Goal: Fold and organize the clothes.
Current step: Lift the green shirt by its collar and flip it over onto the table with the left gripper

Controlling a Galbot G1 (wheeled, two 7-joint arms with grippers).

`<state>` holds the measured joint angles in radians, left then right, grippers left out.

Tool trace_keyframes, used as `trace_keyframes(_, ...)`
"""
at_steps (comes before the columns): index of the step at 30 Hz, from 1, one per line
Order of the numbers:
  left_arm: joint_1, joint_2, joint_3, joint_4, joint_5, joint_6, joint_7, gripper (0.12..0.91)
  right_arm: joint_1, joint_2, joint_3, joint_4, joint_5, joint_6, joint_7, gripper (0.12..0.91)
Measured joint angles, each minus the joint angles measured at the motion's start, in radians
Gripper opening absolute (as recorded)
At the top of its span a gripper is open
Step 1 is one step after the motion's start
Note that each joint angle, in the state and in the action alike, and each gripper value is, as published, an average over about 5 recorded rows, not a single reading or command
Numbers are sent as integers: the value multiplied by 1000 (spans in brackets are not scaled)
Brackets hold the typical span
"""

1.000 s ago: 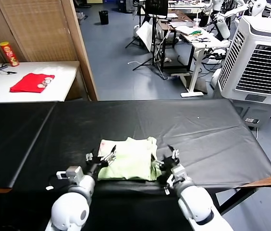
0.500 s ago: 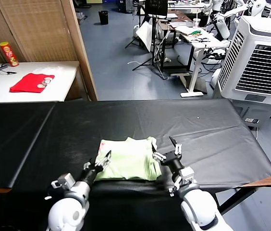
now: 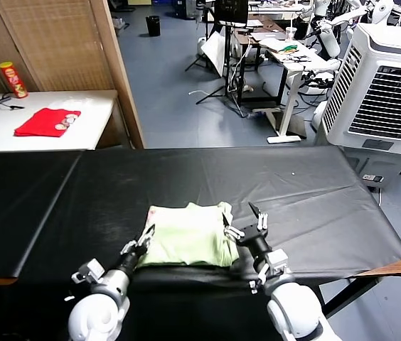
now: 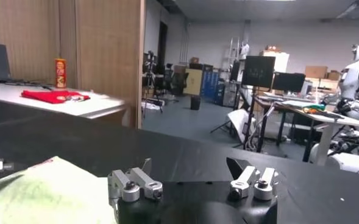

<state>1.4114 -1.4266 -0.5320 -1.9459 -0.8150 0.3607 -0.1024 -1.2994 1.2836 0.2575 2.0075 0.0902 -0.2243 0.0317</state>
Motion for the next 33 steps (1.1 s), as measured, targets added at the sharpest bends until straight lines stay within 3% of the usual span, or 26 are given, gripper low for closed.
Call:
trace_keyframes(3, -1, 0, -1, -4, 5, 4, -5, 243, -2, 0, 4, 1, 0, 0, 0, 798)
trace_keyframes(6, -2, 7, -4, -17, 37, 10, -23, 148, -7, 1, 12, 4, -1, -1, 3, 798)
trace_keyframes(11, -6, 45, -27, -48, 135, 31, -47, 135, -20, 9, 28, 11, -11, -12, 17, 798)
trace_keyframes(14, -3, 108, -58, -68, 208, 46, -50, 134, -31, 19, 34, 13, -24, -15, 24, 798)
trace_keyframes(27, 64, 580, -332, -110, 305, 67, -58, 134, -37, 40, 18, 21, -37, -17, 24, 798)
trace_keyframes(30, 62, 621, -352, -150, 336, 92, -72, 134, -40, 45, 17, 19, -37, -16, 24, 798)
trace_keyframes(33, 51, 615, -320, -198, 356, 88, -82, 134, -48, 46, 19, 22, -37, -17, 23, 798)
